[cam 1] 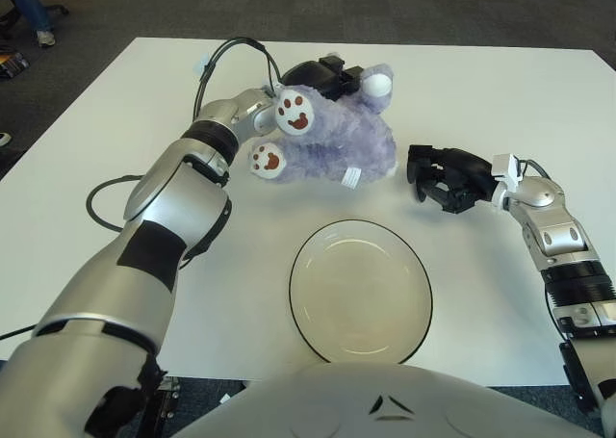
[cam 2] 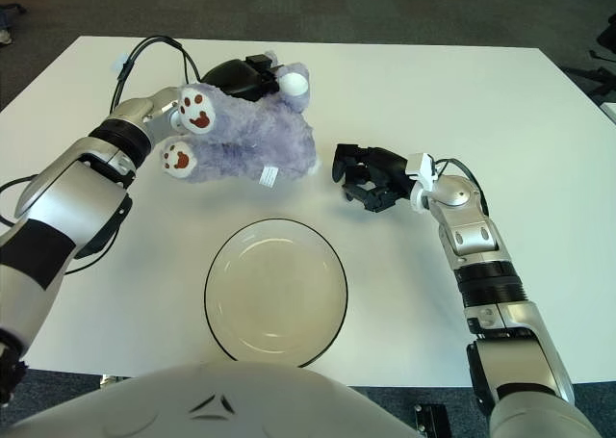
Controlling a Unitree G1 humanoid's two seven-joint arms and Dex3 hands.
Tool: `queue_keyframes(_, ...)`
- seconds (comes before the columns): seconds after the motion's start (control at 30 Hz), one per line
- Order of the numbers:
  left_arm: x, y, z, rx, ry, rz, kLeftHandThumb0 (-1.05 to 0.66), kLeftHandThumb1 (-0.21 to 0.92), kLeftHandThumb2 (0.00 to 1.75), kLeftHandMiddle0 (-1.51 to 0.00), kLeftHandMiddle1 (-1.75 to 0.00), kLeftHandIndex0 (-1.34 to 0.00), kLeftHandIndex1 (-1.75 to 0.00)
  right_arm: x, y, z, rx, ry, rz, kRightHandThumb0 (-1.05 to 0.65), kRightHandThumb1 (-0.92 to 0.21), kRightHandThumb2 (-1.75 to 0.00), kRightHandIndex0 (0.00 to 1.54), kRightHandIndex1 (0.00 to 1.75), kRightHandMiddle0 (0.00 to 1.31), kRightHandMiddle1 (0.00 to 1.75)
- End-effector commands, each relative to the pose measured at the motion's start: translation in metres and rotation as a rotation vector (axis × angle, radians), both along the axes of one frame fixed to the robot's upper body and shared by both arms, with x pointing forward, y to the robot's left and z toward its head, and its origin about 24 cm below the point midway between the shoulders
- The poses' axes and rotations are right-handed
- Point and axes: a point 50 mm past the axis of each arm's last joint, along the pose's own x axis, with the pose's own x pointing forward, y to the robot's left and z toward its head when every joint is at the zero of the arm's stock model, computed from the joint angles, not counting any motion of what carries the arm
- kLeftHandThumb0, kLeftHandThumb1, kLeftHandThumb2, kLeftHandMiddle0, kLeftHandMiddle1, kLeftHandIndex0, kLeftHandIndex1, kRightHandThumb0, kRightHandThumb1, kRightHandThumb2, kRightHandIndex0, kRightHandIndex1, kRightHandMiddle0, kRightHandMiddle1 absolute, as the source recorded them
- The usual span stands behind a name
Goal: Put the doll into the plate.
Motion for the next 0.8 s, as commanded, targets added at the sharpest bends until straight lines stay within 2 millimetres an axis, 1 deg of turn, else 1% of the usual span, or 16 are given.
queue_keyframes(0.0,0.003,0.009,0.007,-0.049,0.011,0.030,-0.01,0.25,1.37,-0.60,-1.75,-0.55,-1.64,-0.017,-0.012,-0.043,-0.105,0.197,-0.058,-0.24,-0.83,-0.60,0.91,1.75,0.28,1.68)
queue_keyframes(0.1,0.003,0.012,0.009,-0.073,0.029,0.028,-0.01,0.25,1.38,-0.56,-1.75,-0.54,-1.71,-0.017,-0.012,-0.044,-0.110,0.202,-0.063,-0.31,-0.89,-0.49,1.13,1.75,0.28,1.66)
queue_keyframes(0.2,0.001,0.016,0.012,-0.101,0.042,0.009,-0.01,0.25,1.39,-0.55,-1.75,-0.53,-1.73,-0.017,-0.013,-0.045,-0.111,0.210,-0.067,-0.34,-0.91,-0.47,1.21,1.75,0.26,1.67)
queue_keyframes(0.43,-0.004,0.020,0.015,-0.146,0.049,-0.040,-0.01,0.28,1.37,-0.53,-1.75,-0.51,-1.75,-0.017,-0.014,-0.046,-0.121,0.232,-0.080,-0.35,-0.92,-0.49,1.25,1.75,0.22,1.71)
queue_keyframes(0.57,-0.015,0.022,0.018,-0.190,0.036,-0.133,-0.01,0.25,1.40,-0.55,-1.75,-0.54,-1.75,-0.016,-0.015,-0.048,-0.127,0.240,-0.088,-0.35,-0.92,-0.49,1.26,1.75,0.21,1.72)
queue_keyframes(0.77,-0.020,0.022,0.019,-0.227,0.049,-0.176,-0.01,0.19,1.46,-0.59,-1.75,-0.58,-1.75,-0.014,-0.016,-0.050,-0.124,0.251,-0.102,-0.35,-0.92,-0.50,1.26,1.75,0.21,1.72)
